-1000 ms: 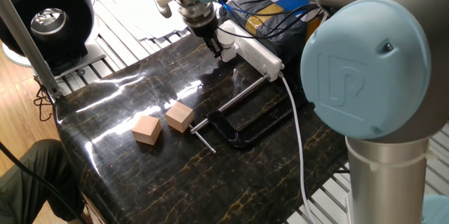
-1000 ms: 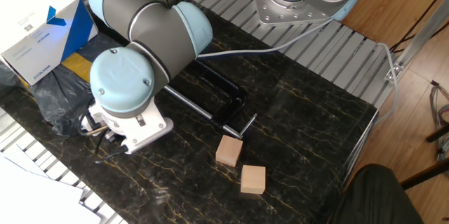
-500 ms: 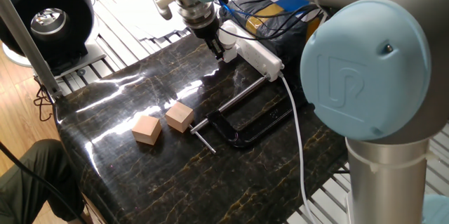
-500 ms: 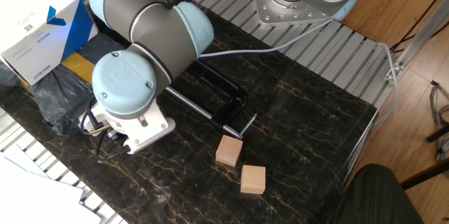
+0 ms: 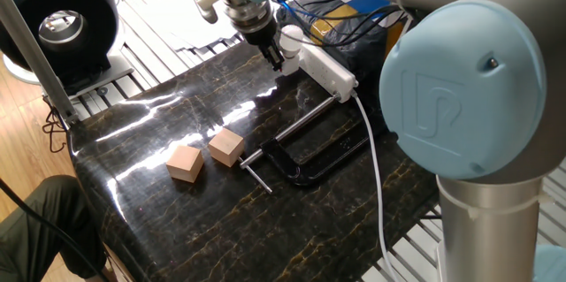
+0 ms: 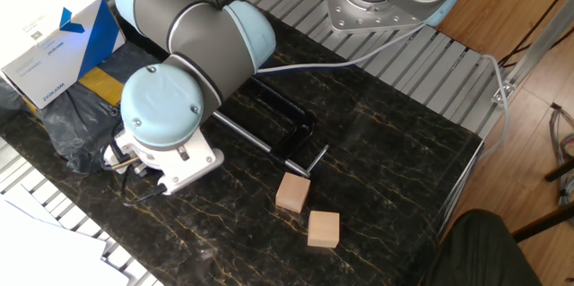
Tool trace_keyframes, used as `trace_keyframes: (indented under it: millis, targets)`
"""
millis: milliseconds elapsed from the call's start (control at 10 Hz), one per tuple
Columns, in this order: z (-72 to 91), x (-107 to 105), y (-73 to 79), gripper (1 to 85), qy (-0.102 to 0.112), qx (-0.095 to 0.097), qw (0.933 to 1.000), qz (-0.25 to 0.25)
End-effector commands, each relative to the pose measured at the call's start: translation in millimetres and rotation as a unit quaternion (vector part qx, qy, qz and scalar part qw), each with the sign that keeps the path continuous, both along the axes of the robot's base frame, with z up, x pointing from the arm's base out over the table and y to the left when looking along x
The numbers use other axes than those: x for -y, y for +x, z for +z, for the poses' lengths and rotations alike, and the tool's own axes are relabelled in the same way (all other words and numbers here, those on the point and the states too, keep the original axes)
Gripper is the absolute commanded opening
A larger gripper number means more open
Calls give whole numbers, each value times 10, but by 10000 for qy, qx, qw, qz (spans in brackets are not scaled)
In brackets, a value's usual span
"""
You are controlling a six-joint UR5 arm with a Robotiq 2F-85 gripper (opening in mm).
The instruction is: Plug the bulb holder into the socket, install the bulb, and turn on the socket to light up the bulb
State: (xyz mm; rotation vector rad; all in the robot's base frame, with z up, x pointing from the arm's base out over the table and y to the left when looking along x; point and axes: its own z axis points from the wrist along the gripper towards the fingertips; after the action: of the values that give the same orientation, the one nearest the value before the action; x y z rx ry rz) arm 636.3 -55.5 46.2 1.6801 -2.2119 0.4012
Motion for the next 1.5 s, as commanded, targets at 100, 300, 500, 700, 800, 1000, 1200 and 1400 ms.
trace_keyframes:
  millis: [100, 300, 500, 700, 800, 1000, 1200, 1400]
  targets:
    - [4, -257, -31, 10, 54, 99, 9996, -256]
    - [-28, -425, -49, 10, 506, 70, 9978, -423]
    - [11, -460, -74, 10, 580, 78, 9969, -517]
    - [40, -499, -112, 10, 703, 61, 9958, -578]
    - [87, -497, -140, 10, 716, 31, 9957, -589]
    - [296, -584, -240, 10, 898, -27, 9934, -710]
    - [520, -684, -372, 10, 1082, -41, 9894, -963]
    - [665, -753, -647, 10, 1255, -332, 9849, -1149]
